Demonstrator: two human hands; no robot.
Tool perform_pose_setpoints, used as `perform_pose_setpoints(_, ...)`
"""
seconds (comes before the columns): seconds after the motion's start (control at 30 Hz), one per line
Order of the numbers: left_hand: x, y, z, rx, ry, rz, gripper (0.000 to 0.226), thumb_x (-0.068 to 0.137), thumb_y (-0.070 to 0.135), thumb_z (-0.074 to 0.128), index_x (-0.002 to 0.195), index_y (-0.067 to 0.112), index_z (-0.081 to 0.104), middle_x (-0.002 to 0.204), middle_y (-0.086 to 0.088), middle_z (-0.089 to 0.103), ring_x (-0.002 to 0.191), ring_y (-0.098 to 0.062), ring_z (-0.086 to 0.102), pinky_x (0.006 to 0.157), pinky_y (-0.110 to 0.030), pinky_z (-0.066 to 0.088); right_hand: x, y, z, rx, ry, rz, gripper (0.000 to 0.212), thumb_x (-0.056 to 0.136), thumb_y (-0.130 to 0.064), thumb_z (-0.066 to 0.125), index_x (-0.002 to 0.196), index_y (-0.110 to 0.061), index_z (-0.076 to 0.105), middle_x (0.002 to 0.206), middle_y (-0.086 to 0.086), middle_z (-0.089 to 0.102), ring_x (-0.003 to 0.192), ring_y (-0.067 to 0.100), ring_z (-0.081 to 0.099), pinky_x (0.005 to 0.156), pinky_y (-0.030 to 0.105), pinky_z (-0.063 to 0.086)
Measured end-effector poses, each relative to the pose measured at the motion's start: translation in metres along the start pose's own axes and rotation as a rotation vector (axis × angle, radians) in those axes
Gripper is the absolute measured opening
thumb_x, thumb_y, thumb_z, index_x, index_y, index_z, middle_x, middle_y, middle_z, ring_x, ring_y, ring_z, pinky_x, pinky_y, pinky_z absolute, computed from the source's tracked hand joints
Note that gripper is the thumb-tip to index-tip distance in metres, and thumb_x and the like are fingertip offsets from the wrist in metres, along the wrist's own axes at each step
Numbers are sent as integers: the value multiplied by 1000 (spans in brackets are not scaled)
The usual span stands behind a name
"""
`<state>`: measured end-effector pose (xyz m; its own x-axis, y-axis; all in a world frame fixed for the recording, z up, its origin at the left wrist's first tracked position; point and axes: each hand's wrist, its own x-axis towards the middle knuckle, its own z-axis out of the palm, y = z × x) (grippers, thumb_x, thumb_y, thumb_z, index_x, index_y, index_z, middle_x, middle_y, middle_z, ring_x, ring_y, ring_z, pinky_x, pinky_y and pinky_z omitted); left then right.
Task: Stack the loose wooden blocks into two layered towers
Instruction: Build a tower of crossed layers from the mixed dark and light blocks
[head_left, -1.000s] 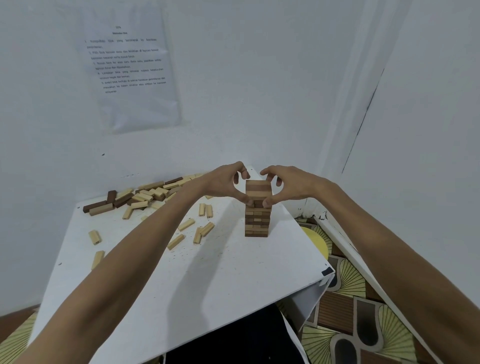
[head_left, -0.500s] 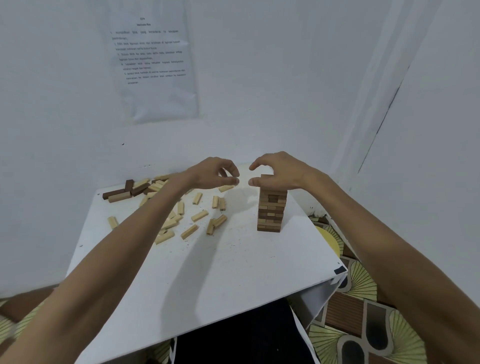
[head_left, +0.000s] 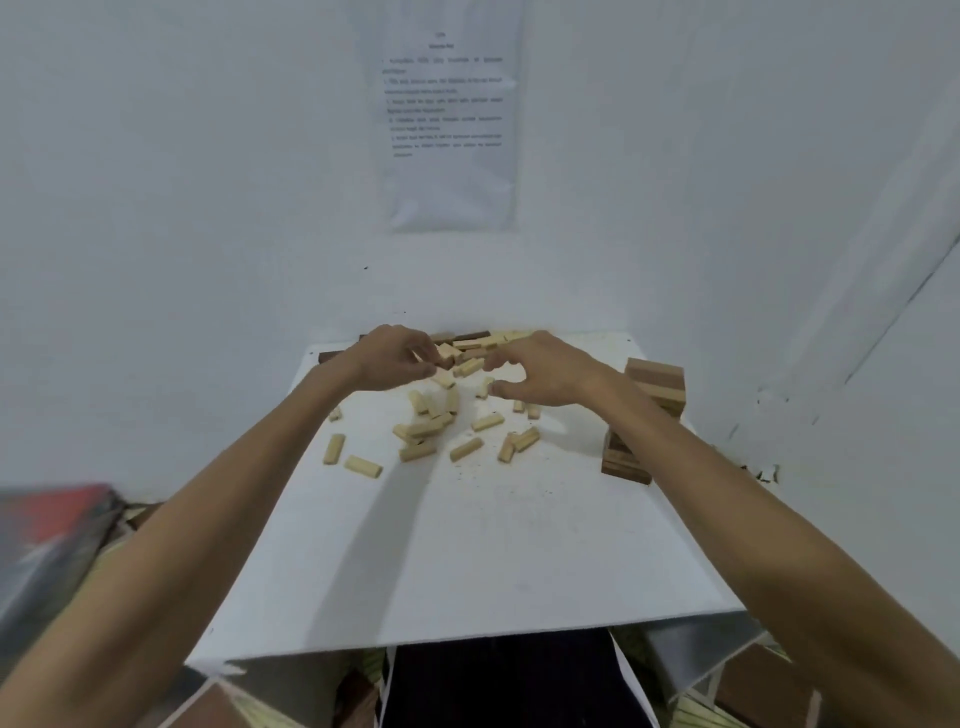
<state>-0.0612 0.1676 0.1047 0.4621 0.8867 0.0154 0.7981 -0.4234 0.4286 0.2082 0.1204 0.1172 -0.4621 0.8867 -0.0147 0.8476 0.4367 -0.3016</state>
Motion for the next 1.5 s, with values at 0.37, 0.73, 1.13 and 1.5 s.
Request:
perform_pose_setpoints(0.37,-21,-88,-8,56,105,-201,23,95,22,67,116,16,71,118,2,73,104,-17,68,92,-31,52,98,-46,43,-17,-82,-98,45,100,-46,59,138,-24,61,140,-6,61,131,19,50,95,38,46)
perform_pose_setpoints(0.73,47,-168,9,135,109,-459,45,96,20,62,139,17,50,131,-5,62,116,-27,59,92,-42,53,226,-42,103,-61,-60,-50,27,100,-23,55,120,-17,72,121,8,68,106,25,64,80,35,52)
perform_pose_setpoints(1.13,73,-200,21,109,45,-486,59,92,22,66,145,13,41,133,-6,61,115,-29,59,94,-45,53,281,-34,133,-212,31,-116,27,97,-5,50,115,-11,68,113,7,61,107,26,57,70,33,36)
perform_pose_setpoints(1.5,47,-191,28,102,149,-441,70,89,40,71,146,15,38,120,0,68,111,-27,61,92,-43,51,266,-50,132,-177,81,-248,37,98,-13,56,134,-22,57,107,5,67,96,27,61,68,37,41)
